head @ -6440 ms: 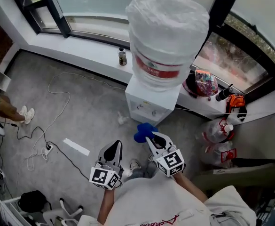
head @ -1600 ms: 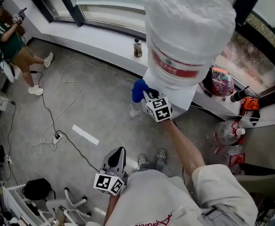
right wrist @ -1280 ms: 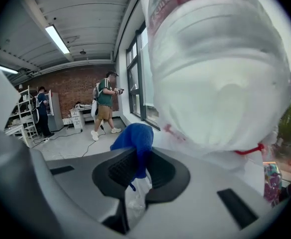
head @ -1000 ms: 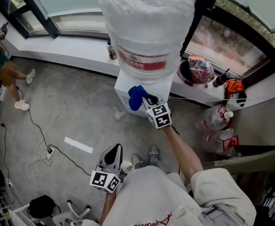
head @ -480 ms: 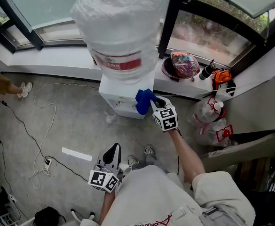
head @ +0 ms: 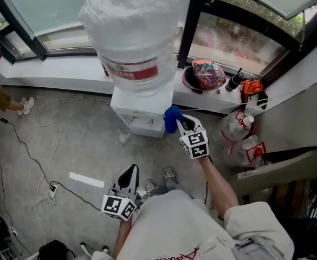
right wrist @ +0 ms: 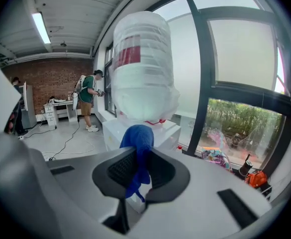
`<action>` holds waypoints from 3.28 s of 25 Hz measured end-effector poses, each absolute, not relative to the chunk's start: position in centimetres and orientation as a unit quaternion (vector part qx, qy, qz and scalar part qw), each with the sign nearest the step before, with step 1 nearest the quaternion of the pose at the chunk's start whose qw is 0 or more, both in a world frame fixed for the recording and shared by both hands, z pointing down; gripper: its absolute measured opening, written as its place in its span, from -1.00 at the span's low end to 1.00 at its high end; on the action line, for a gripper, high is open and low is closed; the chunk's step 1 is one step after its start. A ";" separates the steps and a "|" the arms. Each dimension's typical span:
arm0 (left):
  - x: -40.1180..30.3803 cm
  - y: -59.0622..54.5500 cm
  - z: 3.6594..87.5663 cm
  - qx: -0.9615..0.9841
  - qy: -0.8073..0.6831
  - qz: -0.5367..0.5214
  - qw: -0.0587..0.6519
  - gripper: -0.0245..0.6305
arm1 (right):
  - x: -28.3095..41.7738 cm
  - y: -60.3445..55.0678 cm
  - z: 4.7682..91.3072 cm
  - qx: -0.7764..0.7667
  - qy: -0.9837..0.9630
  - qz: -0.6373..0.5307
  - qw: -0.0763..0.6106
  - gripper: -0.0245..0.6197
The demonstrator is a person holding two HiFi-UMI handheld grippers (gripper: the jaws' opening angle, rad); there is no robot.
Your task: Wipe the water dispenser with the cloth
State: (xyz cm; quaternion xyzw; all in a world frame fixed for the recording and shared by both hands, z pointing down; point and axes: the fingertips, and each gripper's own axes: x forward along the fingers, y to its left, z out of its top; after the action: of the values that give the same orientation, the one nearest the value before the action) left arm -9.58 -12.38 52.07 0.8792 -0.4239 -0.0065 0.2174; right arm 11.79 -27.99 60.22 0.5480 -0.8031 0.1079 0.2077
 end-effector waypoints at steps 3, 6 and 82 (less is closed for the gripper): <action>-10.0 -12.2 52.1 0.876 -0.429 -0.010 0.219 -0.89 | 8.9 -27.2 59.0 0.527 -0.822 0.092 0.197 -0.76; -10.6 -11.9 52.2 0.873 -0.435 -0.010 0.219 -0.89 | 4.5 -27.4 58.6 0.494 -0.845 0.086 0.186 -0.76; -20.0 -8.9 53.8 0.810 -0.534 0.009 0.241 -0.89 | -13.7 -30.7 68.5 0.387 -0.882 0.165 0.213 -0.76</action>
State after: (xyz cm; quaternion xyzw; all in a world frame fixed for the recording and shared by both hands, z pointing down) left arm -20.02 -8.89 53.78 0.8102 -0.5342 0.0086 0.2410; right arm -13.68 -30.70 68.50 0.3875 -0.8816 0.1652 0.2130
